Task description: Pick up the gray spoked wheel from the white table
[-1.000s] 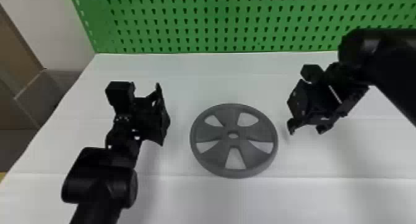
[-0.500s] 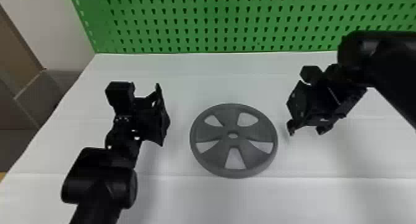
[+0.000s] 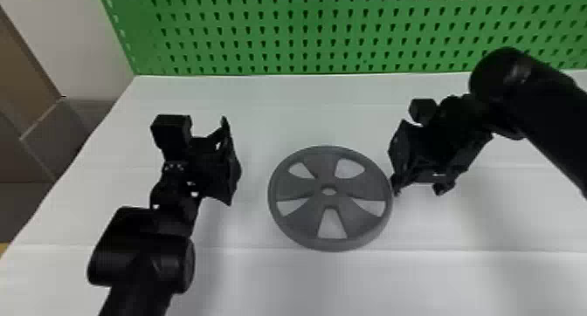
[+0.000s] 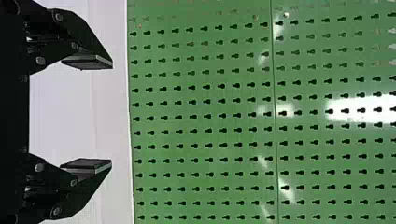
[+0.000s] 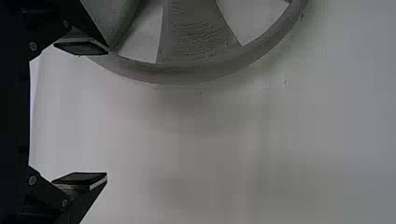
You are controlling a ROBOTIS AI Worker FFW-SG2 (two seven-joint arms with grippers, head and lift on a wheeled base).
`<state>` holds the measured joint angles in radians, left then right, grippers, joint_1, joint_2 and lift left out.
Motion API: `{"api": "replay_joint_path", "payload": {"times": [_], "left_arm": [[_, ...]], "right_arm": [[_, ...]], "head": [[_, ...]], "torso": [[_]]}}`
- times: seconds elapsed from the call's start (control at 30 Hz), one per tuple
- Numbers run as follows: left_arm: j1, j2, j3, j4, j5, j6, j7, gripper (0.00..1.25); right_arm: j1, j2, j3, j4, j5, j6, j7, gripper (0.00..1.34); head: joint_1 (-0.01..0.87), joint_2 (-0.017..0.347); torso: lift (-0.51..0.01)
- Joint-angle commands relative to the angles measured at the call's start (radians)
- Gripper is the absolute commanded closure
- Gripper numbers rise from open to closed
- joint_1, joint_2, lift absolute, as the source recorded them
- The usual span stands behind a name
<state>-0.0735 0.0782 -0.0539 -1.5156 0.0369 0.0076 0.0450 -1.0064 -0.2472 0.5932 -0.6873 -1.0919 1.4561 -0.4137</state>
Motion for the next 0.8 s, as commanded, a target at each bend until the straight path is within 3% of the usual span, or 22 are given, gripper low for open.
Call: {"api": "replay_joint_path", "payload": {"times": [0.0, 0.37, 0.5, 0.63, 0.77], "left_arm": [[-0.002, 0.0, -0.003, 0.0, -0.005, 0.003, -0.001, 0.49], [-0.006, 0.009, -0.017, 0.0, -0.012, 0.014, 0.001, 0.49], [-0.009, 0.014, -0.024, 0.0, -0.014, 0.02, 0.001, 0.49], [-0.011, 0.017, -0.029, 0.002, -0.015, 0.023, 0.004, 0.49], [-0.009, 0.021, -0.032, 0.002, -0.011, 0.023, 0.006, 0.49]], "right_arm": [[-0.006, 0.009, 0.004, 0.034, -0.051, -0.011, -0.037, 0.32], [-0.024, 0.022, 0.04, 0.097, -0.244, -0.056, -0.218, 0.32], [-0.037, 0.025, 0.117, 0.109, -0.298, -0.096, -0.224, 0.32], [-0.043, 0.006, 0.232, 0.124, -0.448, -0.168, -0.221, 0.32], [-0.054, -0.004, 0.313, 0.124, -0.52, -0.192, -0.194, 0.32]], "head": [[0.779, 0.101], [0.779, 0.101], [0.779, 0.101], [0.779, 0.101], [0.779, 0.101]], "torso": [[-0.072], [-0.072], [-0.072], [-0.072], [-0.072]]}}
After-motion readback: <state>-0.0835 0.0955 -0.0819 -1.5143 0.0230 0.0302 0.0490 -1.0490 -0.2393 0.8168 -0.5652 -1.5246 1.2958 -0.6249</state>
